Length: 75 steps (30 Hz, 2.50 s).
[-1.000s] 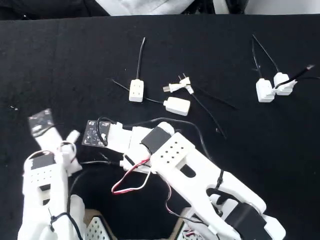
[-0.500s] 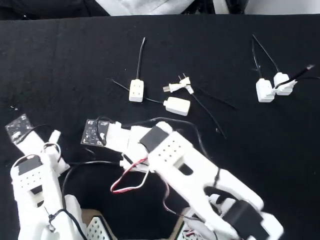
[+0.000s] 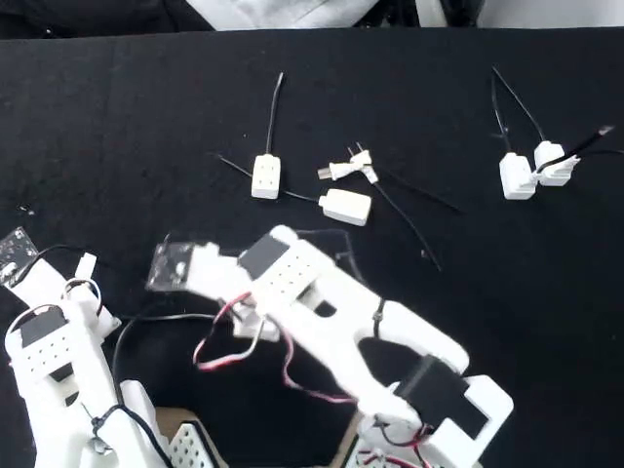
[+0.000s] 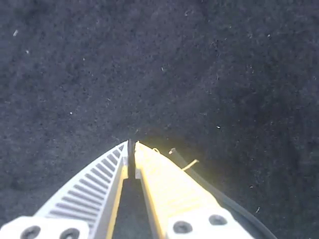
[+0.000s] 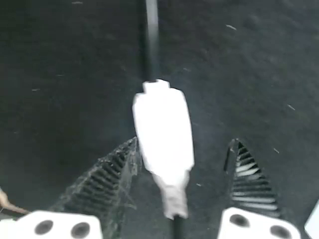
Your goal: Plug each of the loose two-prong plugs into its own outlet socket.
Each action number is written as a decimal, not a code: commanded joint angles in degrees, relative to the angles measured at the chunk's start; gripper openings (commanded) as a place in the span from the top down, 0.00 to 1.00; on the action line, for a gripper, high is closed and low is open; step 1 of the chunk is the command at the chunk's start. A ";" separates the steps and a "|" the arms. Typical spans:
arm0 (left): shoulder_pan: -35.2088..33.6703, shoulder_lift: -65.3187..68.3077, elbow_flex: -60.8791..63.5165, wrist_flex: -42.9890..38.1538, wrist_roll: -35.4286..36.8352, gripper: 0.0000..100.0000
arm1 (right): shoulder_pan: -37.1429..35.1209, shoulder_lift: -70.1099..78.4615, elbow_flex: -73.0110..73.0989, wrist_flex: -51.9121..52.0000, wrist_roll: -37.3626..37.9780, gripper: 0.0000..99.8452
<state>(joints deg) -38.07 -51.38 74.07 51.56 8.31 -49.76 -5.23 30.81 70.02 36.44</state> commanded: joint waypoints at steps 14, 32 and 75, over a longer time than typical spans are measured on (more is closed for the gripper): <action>-0.40 -0.53 -3.38 -0.88 0.62 0.97 | 4.92 10.15 -1.10 -5.80 8.09 0.73; -0.40 -0.35 -3.30 -0.88 0.62 0.97 | 11.34 11.47 -8.48 3.96 8.00 0.99; 1.80 -0.44 0.31 -5.71 0.62 0.97 | 74.20 40.75 -57.01 -3.96 -8.18 0.99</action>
<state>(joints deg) -36.92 -51.38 74.77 46.73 8.31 24.79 32.04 -14.46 63.43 29.76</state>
